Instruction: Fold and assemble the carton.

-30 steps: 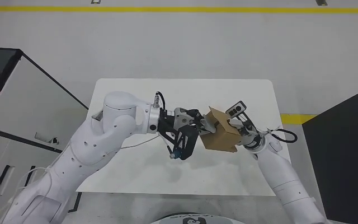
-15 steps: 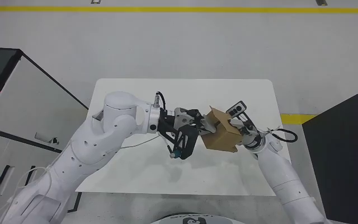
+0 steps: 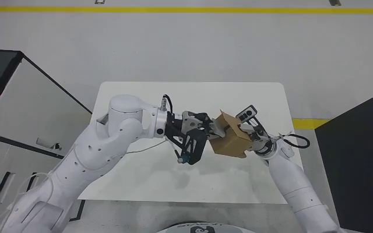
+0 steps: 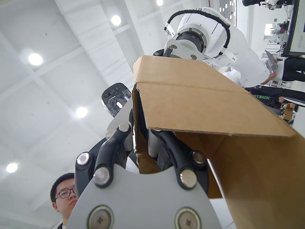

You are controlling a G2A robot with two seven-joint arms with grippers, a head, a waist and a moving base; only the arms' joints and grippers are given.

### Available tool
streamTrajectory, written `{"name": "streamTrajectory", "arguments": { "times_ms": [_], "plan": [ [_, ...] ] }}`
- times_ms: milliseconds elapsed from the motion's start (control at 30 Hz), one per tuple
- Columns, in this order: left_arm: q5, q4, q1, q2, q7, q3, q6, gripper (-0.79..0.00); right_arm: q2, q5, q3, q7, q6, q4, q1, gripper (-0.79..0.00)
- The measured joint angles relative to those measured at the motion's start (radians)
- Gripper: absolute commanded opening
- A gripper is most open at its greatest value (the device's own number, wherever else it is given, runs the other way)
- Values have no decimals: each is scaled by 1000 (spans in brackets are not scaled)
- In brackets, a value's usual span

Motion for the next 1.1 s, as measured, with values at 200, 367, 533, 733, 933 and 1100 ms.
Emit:
{"name": "streamTrajectory", "arguments": {
  "times_ms": [200, 367, 533, 733, 933, 1100],
  "plan": [
    [-4, 2, -3, -1, 6, 15, 0, -785, -2, -3, -5, 3, 8, -5, 1, -785],
    [-7, 9, -13, -1, 7, 24, -1, -785, -3, -3, -8, 3, 8, -8, 3, -785],
    [-12, 12, -17, 1, 3, 14, 2, -785, -3, -3, -5, 3, 7, -5, 5, -785],
    [-12, 13, -16, 6, 1, 1, 0, -785, -3, 0, -1, 3, 10, 1, 8, -785],
    [-13, 18, -20, 4, 10, 21, 0, -785, -5, 2, -6, 3, 12, -1, 11, -785],
    [-12, 29, -34, 1, 14, 38, 0, -785, -6, 6, -10, 3, 15, 5, 14, -785]
  ]
}}
